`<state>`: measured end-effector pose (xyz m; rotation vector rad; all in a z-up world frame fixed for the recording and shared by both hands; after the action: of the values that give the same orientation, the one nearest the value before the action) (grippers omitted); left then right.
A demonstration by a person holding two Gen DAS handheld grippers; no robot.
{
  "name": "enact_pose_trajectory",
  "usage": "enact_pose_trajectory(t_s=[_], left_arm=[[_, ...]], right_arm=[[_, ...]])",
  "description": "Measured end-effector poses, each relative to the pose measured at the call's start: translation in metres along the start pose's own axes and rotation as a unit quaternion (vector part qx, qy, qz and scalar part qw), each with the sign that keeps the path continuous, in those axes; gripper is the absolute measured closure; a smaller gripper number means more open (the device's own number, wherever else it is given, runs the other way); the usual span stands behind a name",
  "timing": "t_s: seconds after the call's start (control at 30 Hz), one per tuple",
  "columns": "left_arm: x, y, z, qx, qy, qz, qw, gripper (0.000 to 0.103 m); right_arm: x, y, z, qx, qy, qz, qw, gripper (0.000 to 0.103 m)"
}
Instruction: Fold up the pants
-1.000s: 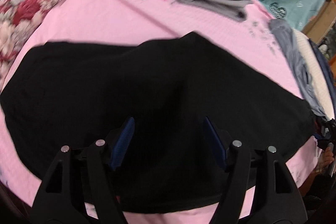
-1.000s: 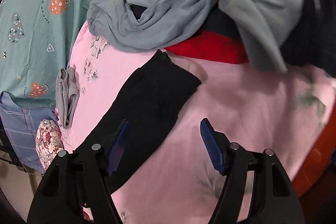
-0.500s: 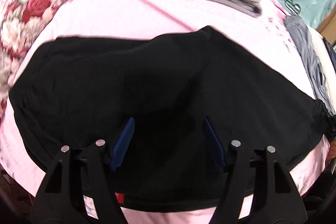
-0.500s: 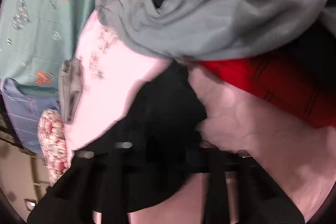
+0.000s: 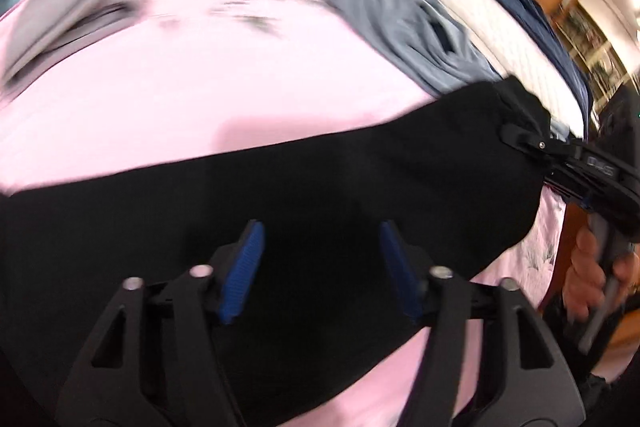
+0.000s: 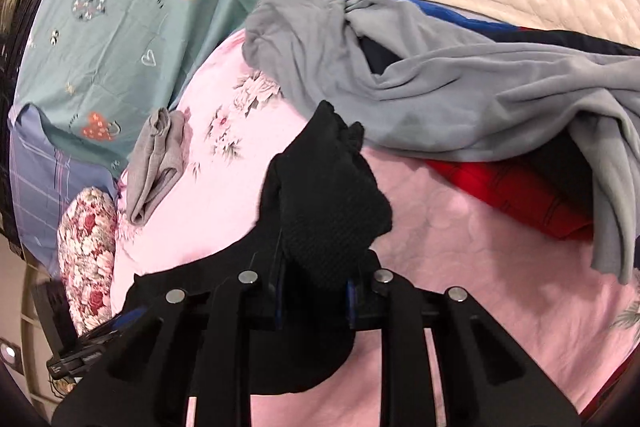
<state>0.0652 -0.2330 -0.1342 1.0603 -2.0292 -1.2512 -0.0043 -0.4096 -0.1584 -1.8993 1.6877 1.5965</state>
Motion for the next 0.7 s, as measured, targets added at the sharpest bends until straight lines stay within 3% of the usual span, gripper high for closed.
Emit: enact_pose_trajectory(t_s=[0.07,0.1,0.13,0.27,0.33,0.37,0.4,0.43,0.5,0.6,0.7], left_arm=[[0.020,-0.015,-0.005,-0.010,-0.011,0.007,0.9999,0.066],[0.028,-0.026,-0.004,-0.022,-0.020,0.006,0.9996,0.080],[0.033,-0.038,-0.002,-0.036,-0.026,-0.004,0.9990,0.087],[0.034,-0.033,0.005,-0.034,-0.034,-0.004,0.9989,0.085],[0.021,-0.012,0.007,-0.021,-0.022,0.019,0.9994,0.071],[0.003,0.008,0.008,0.006,-0.008,0.022,0.9997,0.063],[-0.012,0.020,0.010,0.026,0.003,0.015,0.9995,0.047],[-0.039,0.037,0.013,0.052,0.020,-0.008,0.9984,0.040],[-0.095,0.055,0.026,0.080,0.058,-0.073,0.9924,0.040],[-0.200,0.070,0.065,0.063,0.157,-0.158,0.9728,0.047],[-0.282,0.089,0.111,0.050,0.255,-0.164,0.9515,0.051]], right_arm=[[-0.005,-0.001,0.003,-0.004,0.001,-0.008,1.000,0.081],[-0.007,0.000,0.003,-0.003,0.002,-0.011,1.000,0.081],[-0.008,0.002,0.003,-0.002,0.003,-0.013,1.000,0.081],[-0.010,0.005,0.001,0.000,0.002,-0.014,1.000,0.081],[-0.010,0.002,0.001,-0.002,-0.004,-0.010,1.000,0.081],[-0.011,0.002,0.000,-0.002,-0.006,-0.010,1.000,0.081],[-0.013,0.003,0.000,-0.002,-0.007,-0.011,1.000,0.081],[-0.016,0.004,-0.001,-0.001,-0.005,-0.012,1.000,0.081],[-0.023,0.009,-0.002,0.004,0.005,-0.007,1.000,0.081],[-0.029,0.010,0.000,0.006,0.020,0.020,1.000,0.081],[-0.035,0.004,0.004,0.002,0.026,0.044,0.999,0.081]])
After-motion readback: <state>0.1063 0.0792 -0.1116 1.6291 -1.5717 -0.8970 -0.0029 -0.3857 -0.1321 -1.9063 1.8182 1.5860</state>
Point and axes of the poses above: each gripper's, at about its wrist camera, not at the fingertips, and y roughly against the way its jaws point, x to its right, z to its underside, the point moved 6 cm from there along -y, roughly the way its jaws point, and after that the axes turned 14 degrees about -z, right-handed, at the moved point
